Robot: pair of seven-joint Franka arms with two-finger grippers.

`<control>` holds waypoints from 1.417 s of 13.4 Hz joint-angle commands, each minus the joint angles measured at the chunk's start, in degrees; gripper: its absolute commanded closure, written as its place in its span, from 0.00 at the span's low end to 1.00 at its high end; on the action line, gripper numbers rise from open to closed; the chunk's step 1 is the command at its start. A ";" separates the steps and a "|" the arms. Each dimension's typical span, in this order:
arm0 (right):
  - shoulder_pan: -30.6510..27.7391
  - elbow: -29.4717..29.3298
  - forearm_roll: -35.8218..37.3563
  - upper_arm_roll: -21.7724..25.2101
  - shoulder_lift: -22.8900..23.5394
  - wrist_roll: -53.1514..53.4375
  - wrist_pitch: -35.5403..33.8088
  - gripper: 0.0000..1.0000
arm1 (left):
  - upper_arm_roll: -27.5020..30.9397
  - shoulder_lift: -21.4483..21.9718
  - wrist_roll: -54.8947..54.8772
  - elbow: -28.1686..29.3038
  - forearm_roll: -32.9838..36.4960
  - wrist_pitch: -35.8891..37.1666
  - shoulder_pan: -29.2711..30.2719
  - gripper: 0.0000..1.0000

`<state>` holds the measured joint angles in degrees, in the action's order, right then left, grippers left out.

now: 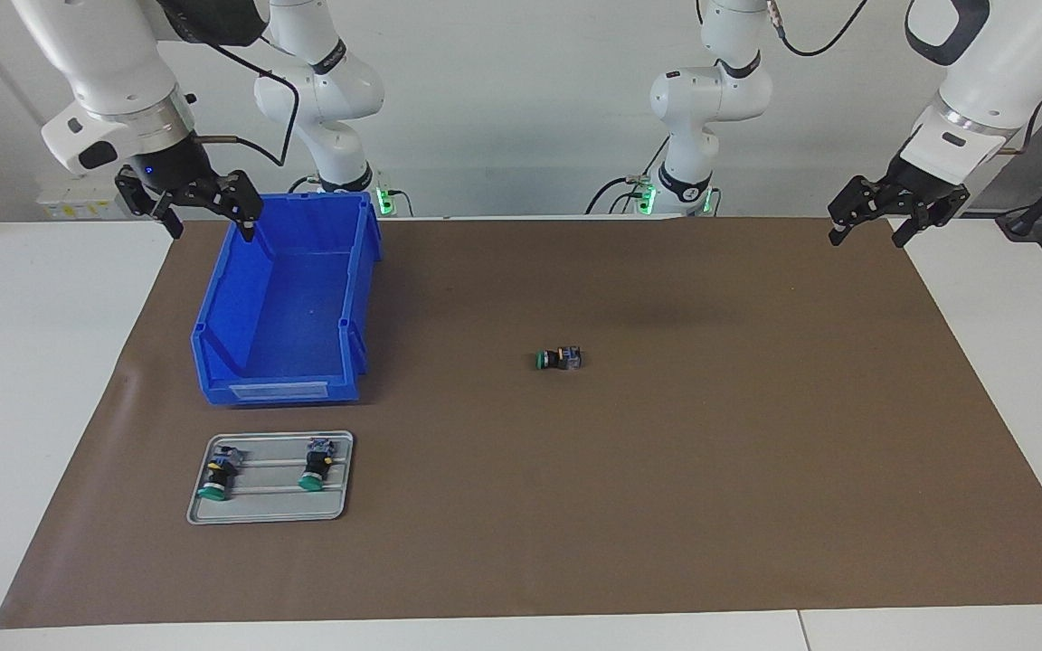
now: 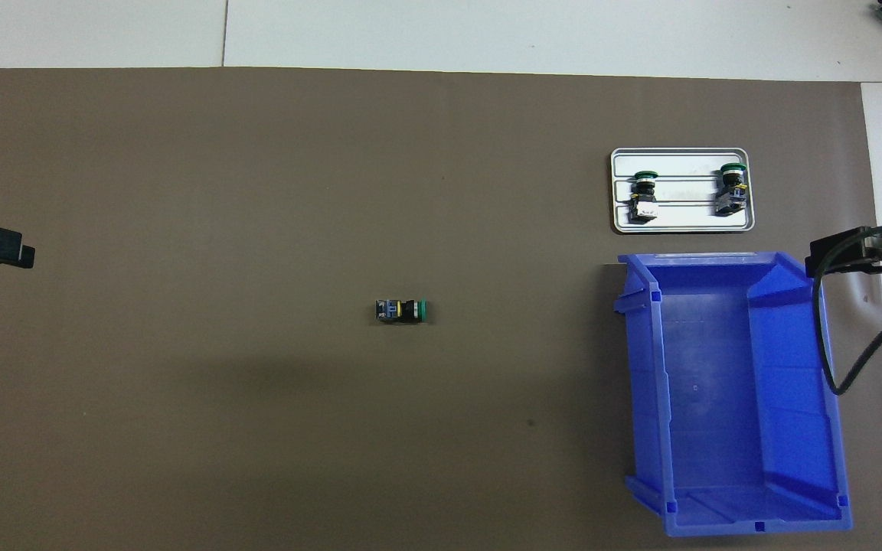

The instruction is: Place and press button with both arms

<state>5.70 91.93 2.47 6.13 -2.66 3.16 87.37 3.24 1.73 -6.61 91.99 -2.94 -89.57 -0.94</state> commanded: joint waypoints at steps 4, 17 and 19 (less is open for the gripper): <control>-0.34 0.26 -1.59 -0.15 -0.77 -1.31 -0.80 0.00 | -0.86 1.87 0.37 2.32 -0.13 -1.04 -2.47 0.00; -0.34 0.26 -1.59 -0.15 -0.77 -1.31 -0.80 0.00 | -1.30 5.39 -17.95 14.44 -0.57 -18.34 -18.73 0.05; -0.34 0.26 -1.68 -0.15 -0.77 -1.31 -0.80 0.00 | -1.48 5.39 -29.02 16.37 -0.75 -19.58 -21.28 0.05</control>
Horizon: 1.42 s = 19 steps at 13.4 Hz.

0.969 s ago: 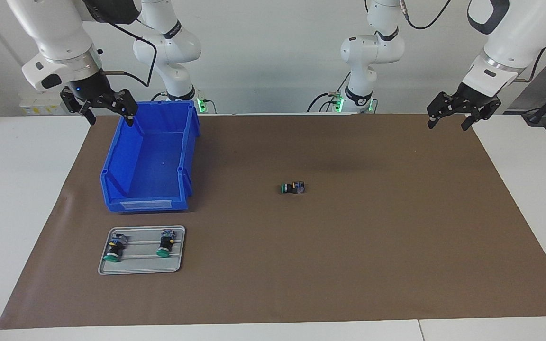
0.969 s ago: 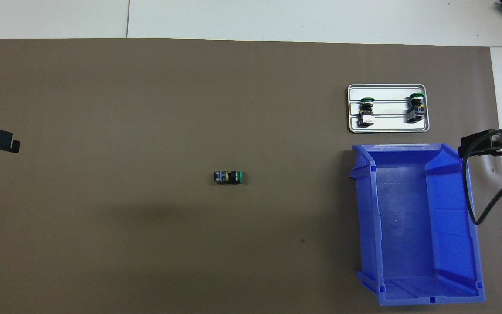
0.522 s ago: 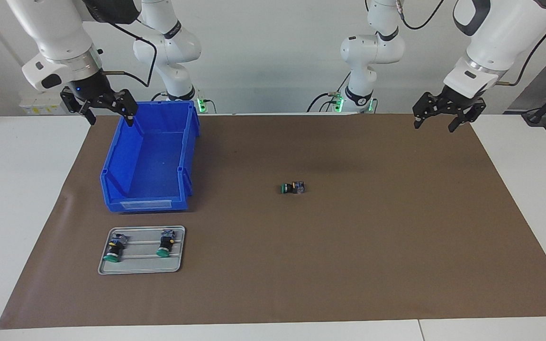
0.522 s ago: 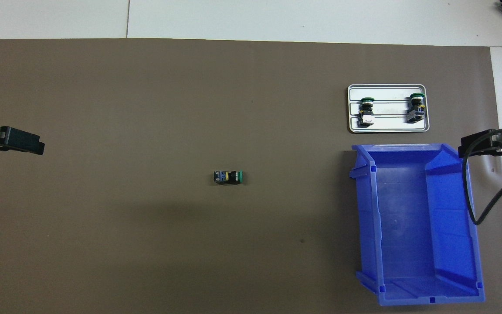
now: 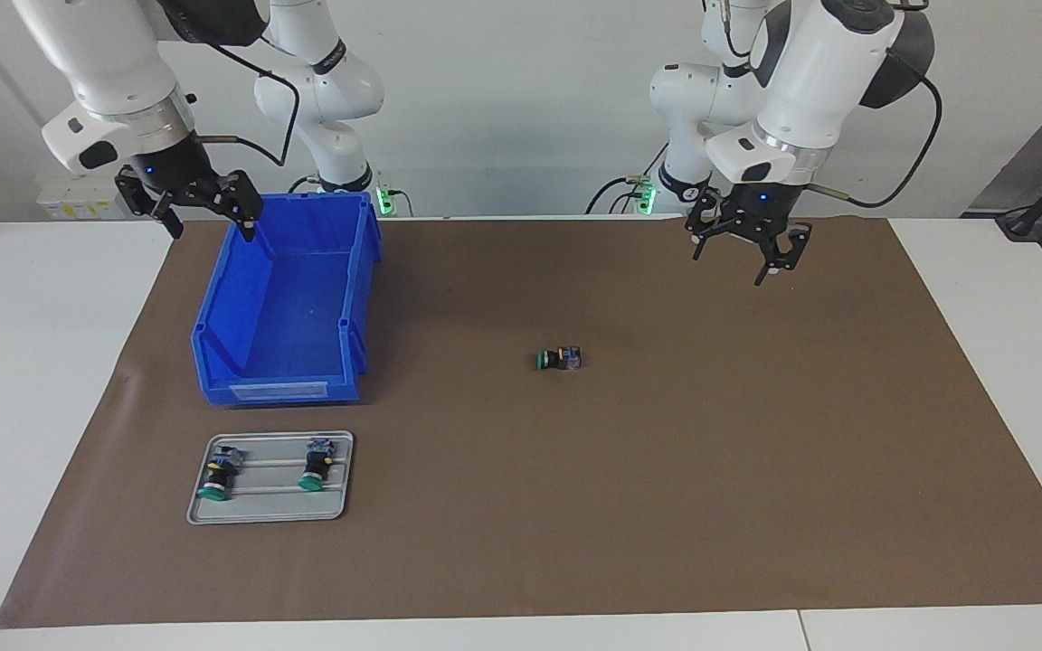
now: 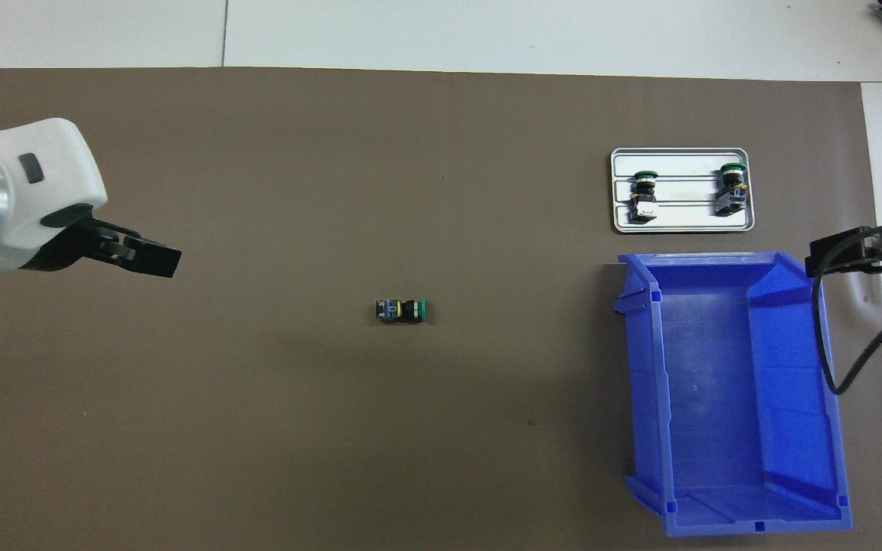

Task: Place and press button with both arms
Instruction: 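Reach the left gripper toward the green button on the table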

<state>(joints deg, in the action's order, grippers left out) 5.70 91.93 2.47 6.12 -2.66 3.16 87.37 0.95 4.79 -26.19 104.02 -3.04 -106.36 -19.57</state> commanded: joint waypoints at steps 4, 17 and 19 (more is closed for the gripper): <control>-0.34 0.26 -1.59 -0.14 -0.77 -1.31 -0.80 0.00 | 0.81 -0.74 -17.84 5.05 -2.76 -7.09 -7.40 0.04; -0.34 0.26 -1.59 -0.14 -0.77 -1.31 -0.80 0.00 | 1.25 -17.10 -23.03 7.60 -1.88 -24.50 -18.23 0.01; -0.34 0.26 -1.59 -0.14 -0.77 -1.23 -0.80 0.00 | 1.42 -20.77 -20.06 6.64 -1.88 -27.04 -20.06 0.01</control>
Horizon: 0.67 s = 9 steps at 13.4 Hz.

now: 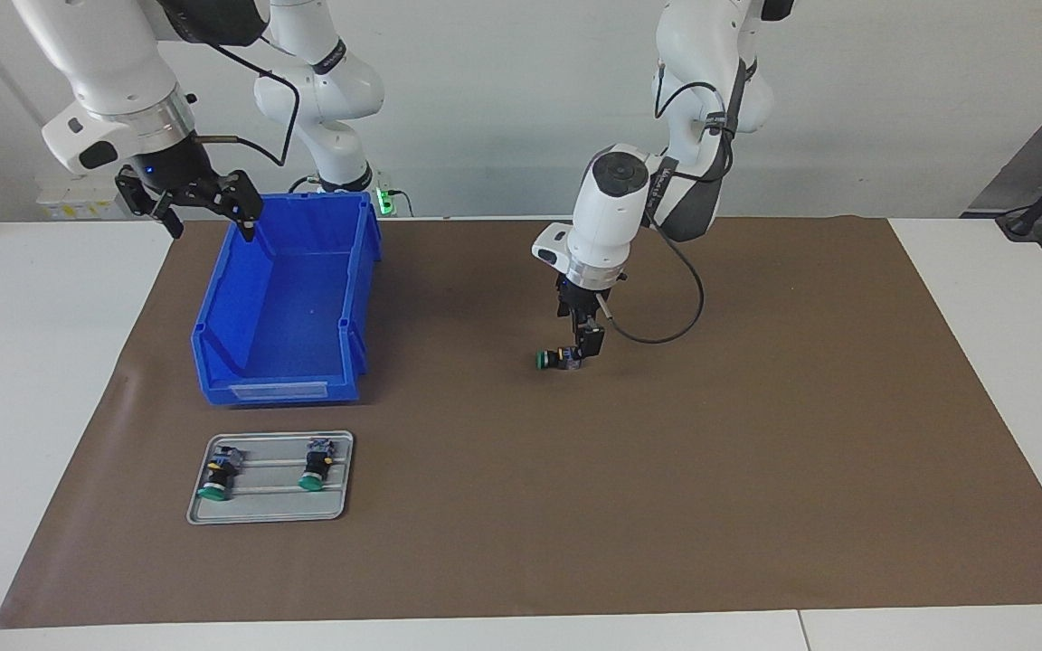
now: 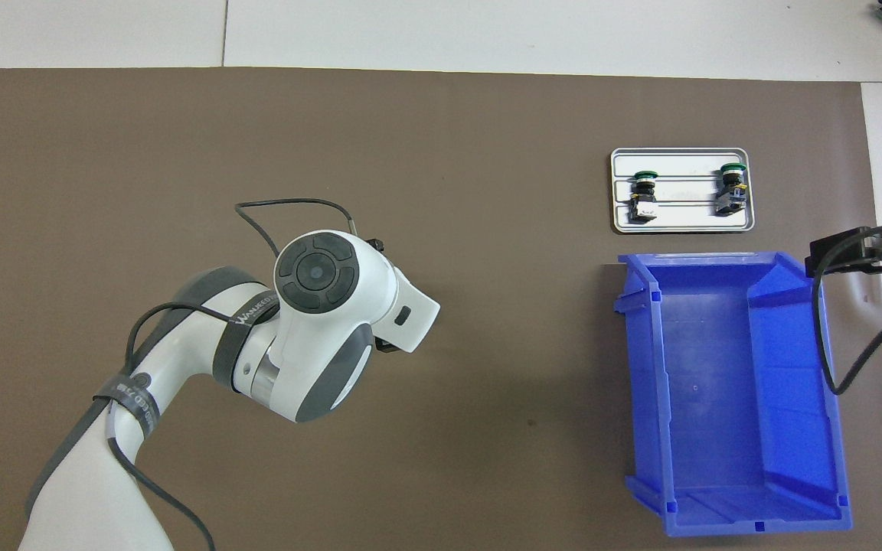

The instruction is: Place and press button with both arms

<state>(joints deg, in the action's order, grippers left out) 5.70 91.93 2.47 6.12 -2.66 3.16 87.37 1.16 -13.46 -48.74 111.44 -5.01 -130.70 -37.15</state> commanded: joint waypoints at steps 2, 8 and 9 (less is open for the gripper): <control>-0.34 0.26 -1.59 -0.14 -0.77 -1.23 -0.80 0.00 | 1.22 -2.89 3.13 -0.52 0.09 -3.60 -2.84 0.01; -0.34 0.26 -1.59 -0.14 -0.77 -1.23 -0.80 0.00 | 1.13 -3.85 4.44 1.41 0.09 -6.06 -3.99 0.01; -0.34 0.26 -1.59 -0.14 -0.77 -1.31 -0.80 0.00 | 1.22 -4.73 5.14 1.33 0.09 -7.37 -4.07 0.01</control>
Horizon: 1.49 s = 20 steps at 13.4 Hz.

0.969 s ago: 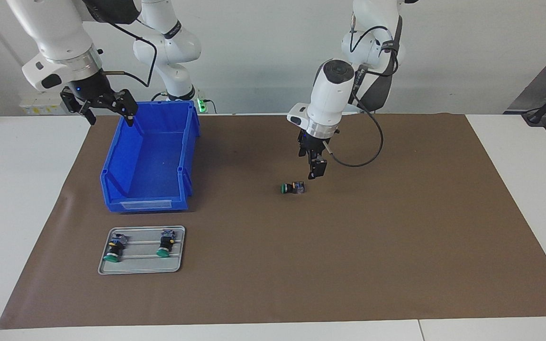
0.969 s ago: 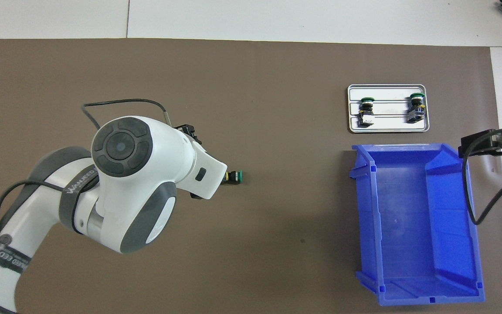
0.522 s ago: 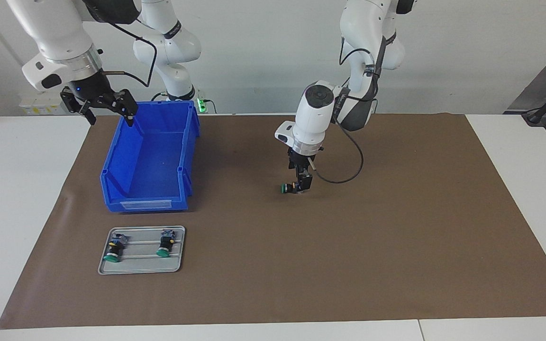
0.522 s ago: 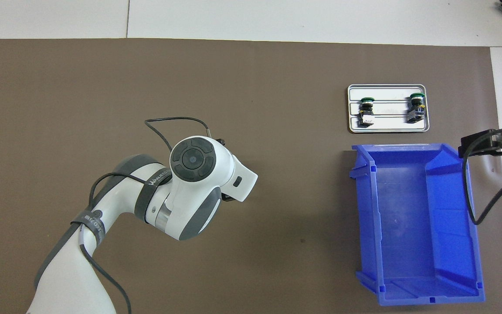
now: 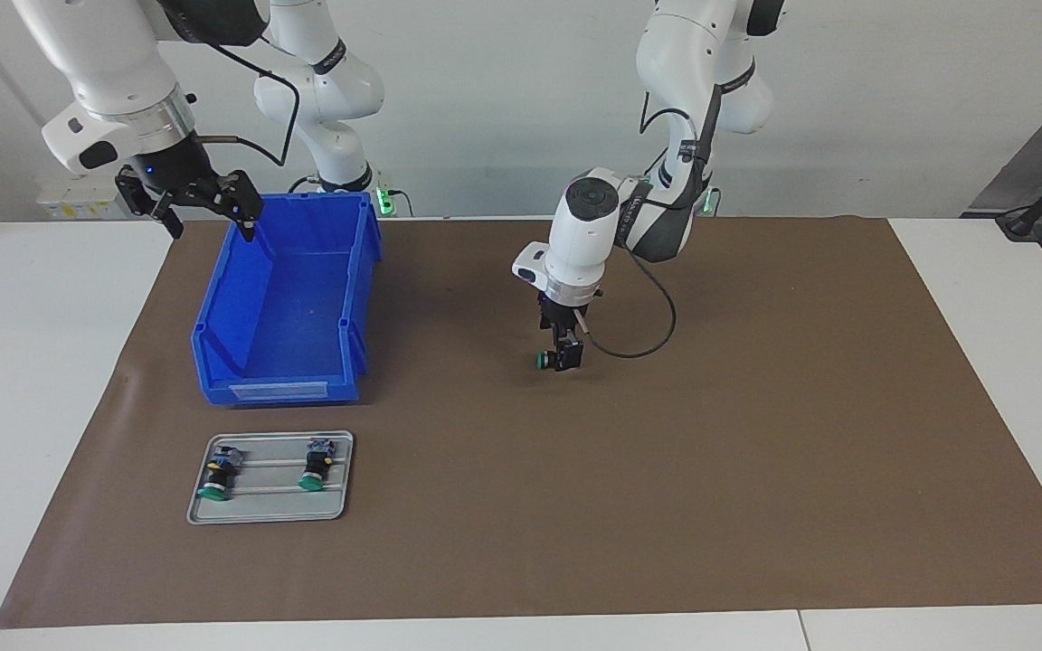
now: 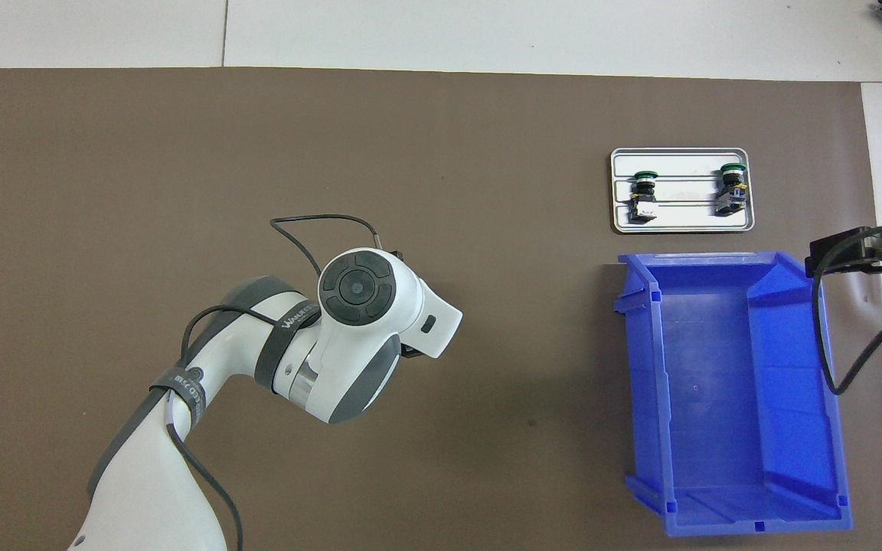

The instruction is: Place and press button with both arms

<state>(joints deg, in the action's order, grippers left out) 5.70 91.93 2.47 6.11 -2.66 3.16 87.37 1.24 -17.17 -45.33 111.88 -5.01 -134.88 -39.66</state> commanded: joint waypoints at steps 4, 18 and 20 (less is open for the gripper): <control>-0.34 0.26 -1.59 -0.14 -0.77 -1.31 -0.80 0.00 | 1.04 -1.73 2.44 2.36 0.09 -6.16 -1.57 0.01; -0.34 0.26 -1.59 -0.14 -0.77 -1.23 -0.80 0.00 | 2.89 0.90 2.26 2.30 0.09 -6.02 0.18 1.00; -0.34 0.26 -1.67 -0.14 -0.77 -1.31 -0.80 0.00 | 2.71 2.05 2.52 0.36 -0.79 -6.26 3.17 1.00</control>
<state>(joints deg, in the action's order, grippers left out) 5.70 91.93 2.47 6.11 -2.66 3.16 87.37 4.18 -17.22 -42.91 113.46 -5.07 -143.15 -38.77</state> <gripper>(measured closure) 0.000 0.604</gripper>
